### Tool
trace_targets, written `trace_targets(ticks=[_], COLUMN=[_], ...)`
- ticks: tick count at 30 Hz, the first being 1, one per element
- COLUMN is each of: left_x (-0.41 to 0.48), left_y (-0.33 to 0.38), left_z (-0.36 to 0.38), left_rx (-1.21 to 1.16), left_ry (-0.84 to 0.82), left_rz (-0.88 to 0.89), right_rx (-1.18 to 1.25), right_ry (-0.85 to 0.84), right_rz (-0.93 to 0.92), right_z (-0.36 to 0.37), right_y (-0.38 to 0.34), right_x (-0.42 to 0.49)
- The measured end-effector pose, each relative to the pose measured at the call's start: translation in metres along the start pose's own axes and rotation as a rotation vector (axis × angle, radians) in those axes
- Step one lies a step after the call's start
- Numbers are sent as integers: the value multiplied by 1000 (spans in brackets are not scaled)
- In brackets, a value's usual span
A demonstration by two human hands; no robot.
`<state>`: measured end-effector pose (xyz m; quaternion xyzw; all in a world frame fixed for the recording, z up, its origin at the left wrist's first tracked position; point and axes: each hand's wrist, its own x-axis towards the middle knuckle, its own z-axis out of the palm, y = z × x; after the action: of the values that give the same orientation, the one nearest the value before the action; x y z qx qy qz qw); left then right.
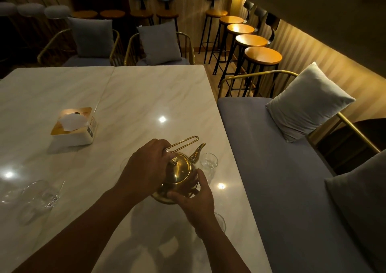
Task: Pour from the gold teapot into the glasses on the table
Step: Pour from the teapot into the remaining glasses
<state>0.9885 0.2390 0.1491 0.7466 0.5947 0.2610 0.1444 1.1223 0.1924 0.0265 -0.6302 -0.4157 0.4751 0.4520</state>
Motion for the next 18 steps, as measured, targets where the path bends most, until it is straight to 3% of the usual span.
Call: trace_targets(ticks=[13,18], left_x=[-44,-63], left_y=[-46,-77], left_z=[-93,-119], left_rx=[199,155], left_ry=[72,154], left_rz=[94,-54], right_rx=[12,10], right_ry=[-230,-296], right_rz=[-52,-29], right_z=[82,124], right_y=[-40,-43], right_x=[-50,-66])
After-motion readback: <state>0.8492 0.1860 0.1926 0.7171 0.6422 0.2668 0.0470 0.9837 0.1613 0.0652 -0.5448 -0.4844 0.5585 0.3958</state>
